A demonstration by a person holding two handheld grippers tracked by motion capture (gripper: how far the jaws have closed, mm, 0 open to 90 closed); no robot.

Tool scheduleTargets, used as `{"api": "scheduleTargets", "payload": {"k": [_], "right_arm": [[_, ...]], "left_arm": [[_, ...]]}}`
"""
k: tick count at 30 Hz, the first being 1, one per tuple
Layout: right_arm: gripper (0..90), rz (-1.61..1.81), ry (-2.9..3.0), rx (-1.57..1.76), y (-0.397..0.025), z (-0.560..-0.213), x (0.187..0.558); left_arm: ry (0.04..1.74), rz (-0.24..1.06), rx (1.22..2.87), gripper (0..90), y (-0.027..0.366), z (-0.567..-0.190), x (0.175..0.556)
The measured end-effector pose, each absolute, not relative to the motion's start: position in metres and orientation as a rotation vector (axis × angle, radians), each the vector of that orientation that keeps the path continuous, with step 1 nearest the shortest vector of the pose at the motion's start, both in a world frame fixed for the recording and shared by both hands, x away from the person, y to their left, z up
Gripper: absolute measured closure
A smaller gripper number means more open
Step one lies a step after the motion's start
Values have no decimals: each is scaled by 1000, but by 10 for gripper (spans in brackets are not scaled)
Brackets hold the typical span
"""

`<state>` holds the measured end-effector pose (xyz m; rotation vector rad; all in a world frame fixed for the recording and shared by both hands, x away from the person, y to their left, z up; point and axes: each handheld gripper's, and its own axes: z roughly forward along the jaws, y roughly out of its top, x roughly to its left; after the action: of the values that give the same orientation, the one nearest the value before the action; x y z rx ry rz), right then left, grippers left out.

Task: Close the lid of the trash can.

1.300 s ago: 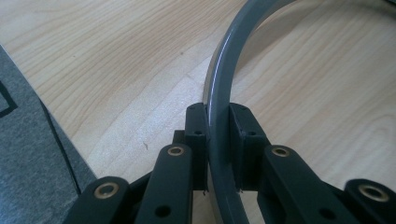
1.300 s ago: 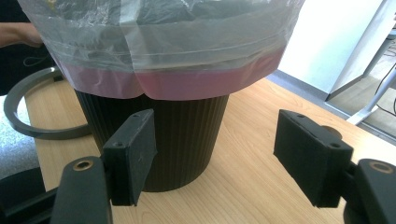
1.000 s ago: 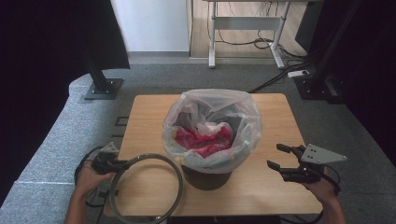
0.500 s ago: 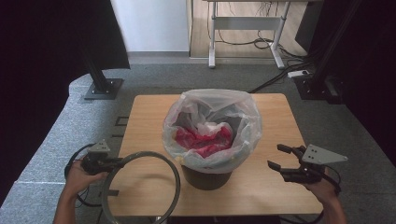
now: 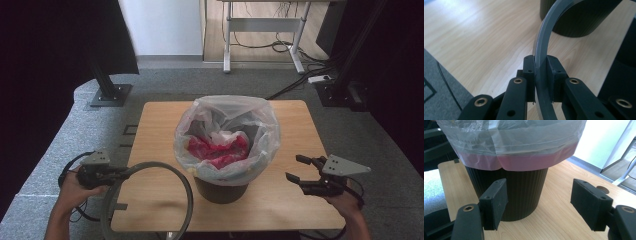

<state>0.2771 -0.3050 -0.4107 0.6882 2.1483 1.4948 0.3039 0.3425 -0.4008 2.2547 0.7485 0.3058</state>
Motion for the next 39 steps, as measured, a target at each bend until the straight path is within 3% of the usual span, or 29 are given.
{"api": "scheduleTargets", "payload": {"k": [26, 39], "right_arm": [[294, 1502, 2154, 685, -305, -409, 276], [294, 1502, 2156, 682, -305, -408, 276]], "left_arm": [[542, 375, 2227, 788, 311, -310, 283], [501, 366, 2196, 787, 313, -295, 273]]}}
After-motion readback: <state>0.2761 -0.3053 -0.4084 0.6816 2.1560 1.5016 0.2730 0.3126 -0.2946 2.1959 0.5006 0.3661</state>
